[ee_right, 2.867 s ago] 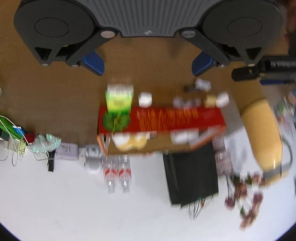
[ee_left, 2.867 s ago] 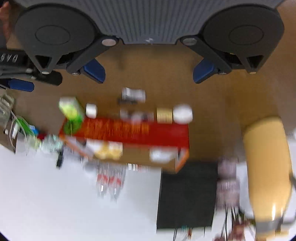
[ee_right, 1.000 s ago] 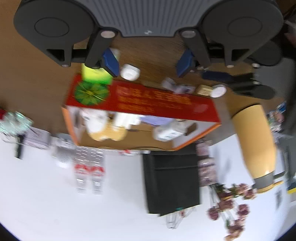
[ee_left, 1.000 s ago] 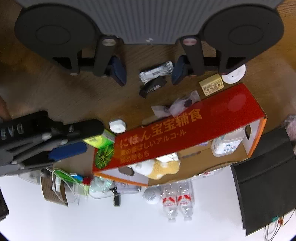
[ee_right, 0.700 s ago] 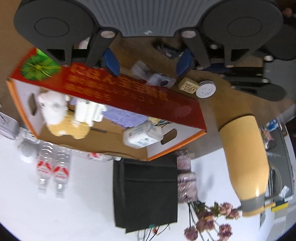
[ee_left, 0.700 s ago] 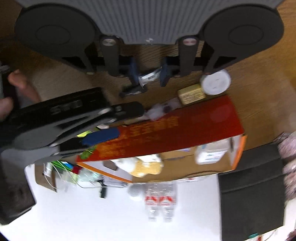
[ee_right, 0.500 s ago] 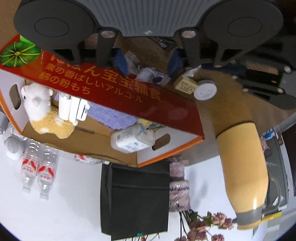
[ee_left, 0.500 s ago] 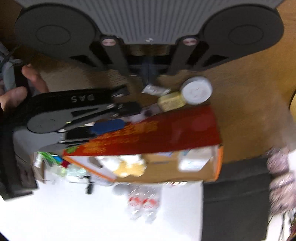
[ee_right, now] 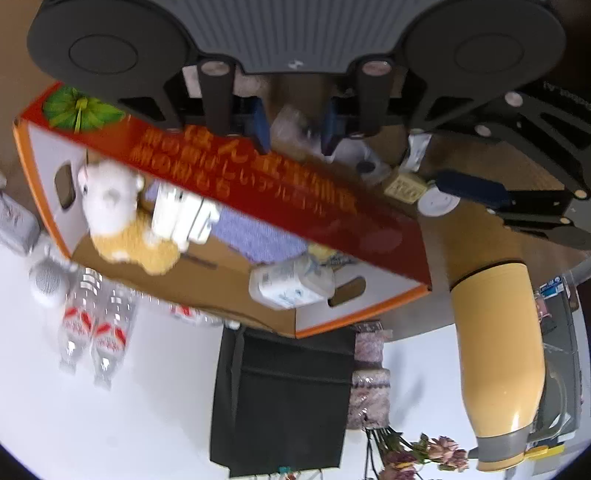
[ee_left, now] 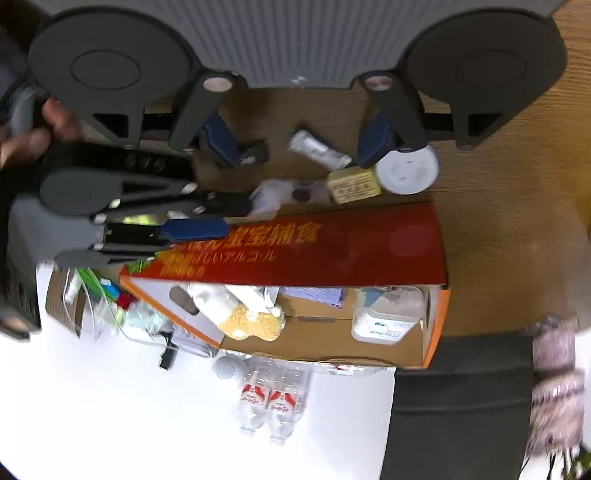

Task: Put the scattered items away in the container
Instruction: 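Grasp the small silver wrapper with left tool while right tool grasps a clear wrapper, then lift both held wrappers and carry them over the cardboard box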

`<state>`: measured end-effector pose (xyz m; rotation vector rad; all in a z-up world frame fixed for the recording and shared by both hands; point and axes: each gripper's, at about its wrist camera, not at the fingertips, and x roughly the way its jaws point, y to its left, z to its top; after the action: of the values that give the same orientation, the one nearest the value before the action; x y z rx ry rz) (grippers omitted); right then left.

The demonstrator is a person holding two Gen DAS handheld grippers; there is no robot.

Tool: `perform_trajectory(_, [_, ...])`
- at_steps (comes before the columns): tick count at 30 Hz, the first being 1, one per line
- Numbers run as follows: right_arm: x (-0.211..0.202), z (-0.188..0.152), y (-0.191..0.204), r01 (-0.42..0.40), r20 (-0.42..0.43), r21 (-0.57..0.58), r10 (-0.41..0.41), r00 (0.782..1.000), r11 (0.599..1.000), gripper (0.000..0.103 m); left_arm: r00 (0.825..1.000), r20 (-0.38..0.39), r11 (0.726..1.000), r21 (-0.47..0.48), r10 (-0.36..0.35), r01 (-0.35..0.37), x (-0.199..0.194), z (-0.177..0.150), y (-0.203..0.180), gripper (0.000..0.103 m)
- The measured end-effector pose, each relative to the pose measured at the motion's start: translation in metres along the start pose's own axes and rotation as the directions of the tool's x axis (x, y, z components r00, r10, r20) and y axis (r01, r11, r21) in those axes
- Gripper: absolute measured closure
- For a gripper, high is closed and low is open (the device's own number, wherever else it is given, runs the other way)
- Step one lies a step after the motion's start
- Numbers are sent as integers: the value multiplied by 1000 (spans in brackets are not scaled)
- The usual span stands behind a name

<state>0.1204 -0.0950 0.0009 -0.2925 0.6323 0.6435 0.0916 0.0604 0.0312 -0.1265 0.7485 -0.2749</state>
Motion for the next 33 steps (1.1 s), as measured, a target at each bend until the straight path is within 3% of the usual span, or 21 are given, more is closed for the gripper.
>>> perform_trajectory(3, [11, 2, -4, -56, -27, -11, 56, 998, 998, 74, 997, 9, 997, -4, 81, -81, 7, 0, -6, 51])
perform_trajectory(6, [13, -1, -7, -92, -24, 2, 92, 996, 996, 71, 995, 16, 994, -41, 103, -102, 7, 1, -4, 59])
perform_trajectory(8, [11, -3, -7, -96, -34, 2, 96, 995, 995, 71, 991, 16, 991, -39, 131, -130, 6, 0, -3, 76])
perform_trajectory(11, [3, -6, -2, -87, -60, -18, 86, 994, 996, 73, 990, 16, 990, -13, 138, -138, 3, -3, -3, 87])
perform_trajectory(15, [-7, -13, 2, -69, -78, -14, 68, 995, 998, 77, 993, 20, 993, 9, 117, -118, 0, -9, -8, 89])
perform_trajectory(19, [-4, -8, -5, -48, -34, 8, 48, 998, 999, 75, 995, 29, 993, 62, 100, -102, 5, -9, -20, 86])
perform_trajectory(23, [5, -3, -9, -111, 4, 13, 111, 994, 994, 76, 992, 30, 989, 87, 119, -121, 5, -11, -26, 84])
perform_trajectory(24, [7, -3, -9, -131, 10, 9, 131, 991, 991, 76, 993, 27, 989, 87, 118, -120, 5, -11, -26, 82])
perform_trajectory(25, [10, -3, -9, -151, 8, 7, 151, 988, 988, 77, 993, 24, 990, 82, 112, -114, 5, -10, -26, 70])
perform_trajectory(26, [14, -5, -9, -158, 3, 12, 158, 987, 987, 76, 993, 23, 991, 77, 112, -114, 5, -10, -26, 64])
perform_trajectory(27, [16, -6, -10, -152, 2, 21, 152, 988, 988, 76, 992, 25, 989, 83, 121, -123, 5, -10, -26, 64])
perform_trajectory(28, [16, -7, -11, -146, 2, 29, 146, 989, 989, 76, 990, 29, 986, 97, 135, -137, 6, -10, -28, 67])
perform_trajectory(31, [10, -7, -10, -98, -32, 47, 100, 995, 994, 75, 981, 39, 973, 123, 189, -193, 6, -11, -30, 93])
perform_trajectory(33, [5, -10, -9, -85, -47, 53, 88, 995, 995, 74, 983, 26, 979, 90, 179, -181, 4, -11, -24, 101])
